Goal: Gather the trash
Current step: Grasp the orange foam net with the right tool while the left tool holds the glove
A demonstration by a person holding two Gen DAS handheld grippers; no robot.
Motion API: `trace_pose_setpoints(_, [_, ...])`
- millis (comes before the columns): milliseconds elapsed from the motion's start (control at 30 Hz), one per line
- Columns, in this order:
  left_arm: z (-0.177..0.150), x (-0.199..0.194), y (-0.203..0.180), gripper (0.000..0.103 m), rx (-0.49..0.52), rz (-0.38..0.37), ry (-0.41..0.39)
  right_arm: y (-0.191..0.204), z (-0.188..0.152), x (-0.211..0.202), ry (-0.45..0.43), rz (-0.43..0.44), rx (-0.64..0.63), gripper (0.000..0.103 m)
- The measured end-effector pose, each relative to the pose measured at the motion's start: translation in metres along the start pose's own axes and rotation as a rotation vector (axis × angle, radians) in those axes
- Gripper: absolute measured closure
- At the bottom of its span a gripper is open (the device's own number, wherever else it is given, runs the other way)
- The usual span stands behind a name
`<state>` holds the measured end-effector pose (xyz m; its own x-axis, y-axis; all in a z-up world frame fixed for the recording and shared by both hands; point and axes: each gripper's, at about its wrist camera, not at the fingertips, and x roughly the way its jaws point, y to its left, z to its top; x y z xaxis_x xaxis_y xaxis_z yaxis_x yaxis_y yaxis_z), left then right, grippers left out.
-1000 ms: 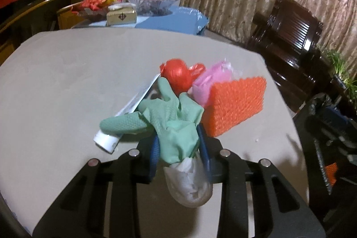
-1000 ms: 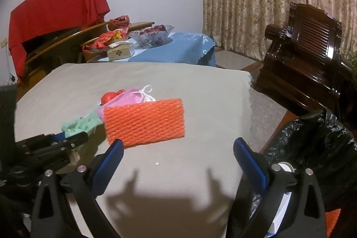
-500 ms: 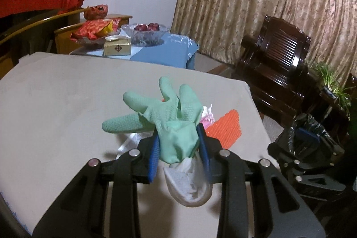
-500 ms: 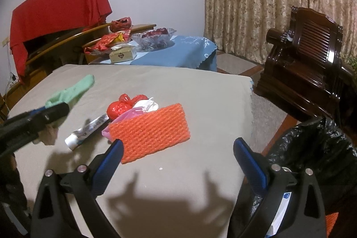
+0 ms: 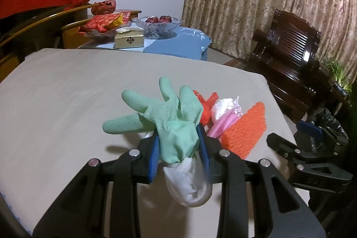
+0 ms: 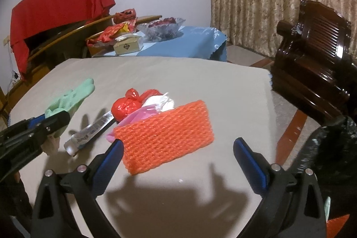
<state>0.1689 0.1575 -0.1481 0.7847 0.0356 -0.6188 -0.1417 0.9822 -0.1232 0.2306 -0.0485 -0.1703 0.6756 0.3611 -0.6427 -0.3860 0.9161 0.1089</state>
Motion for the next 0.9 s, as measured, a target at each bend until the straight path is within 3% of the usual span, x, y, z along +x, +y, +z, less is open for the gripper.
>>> trace_pose_setpoints(533, [-0.001, 0.011, 0.017, 0.073, -0.021, 0.002, 0.01, 0.011, -0.013, 0.058, 0.134, 0.027, 0.008, 0.007])
trace_pose_setpoints(733, [0.0, 0.013, 0.018, 0.073, -0.015, -0.001, 0.01, 0.014, -0.014, 0.064, 0.163, 0.069, 0.004, 0.026])
trace_pose_setpoints(800, [0.0, 0.015, 0.015, 0.073, -0.012, -0.001, 0.011, 0.016, -0.013, 0.064, 0.162, 0.094, -0.002, 0.044])
trace_pose_setpoints(833, [0.0, 0.015, 0.015, 0.073, -0.012, -0.001, 0.012, 0.017, -0.013, 0.064, 0.163, 0.105, -0.005, 0.047])
trace_pose_setpoints(900, [0.0, 0.016, 0.014, 0.073, -0.011, -0.002, 0.013, 0.019, -0.013, 0.063, 0.167, 0.138, -0.01, 0.063])
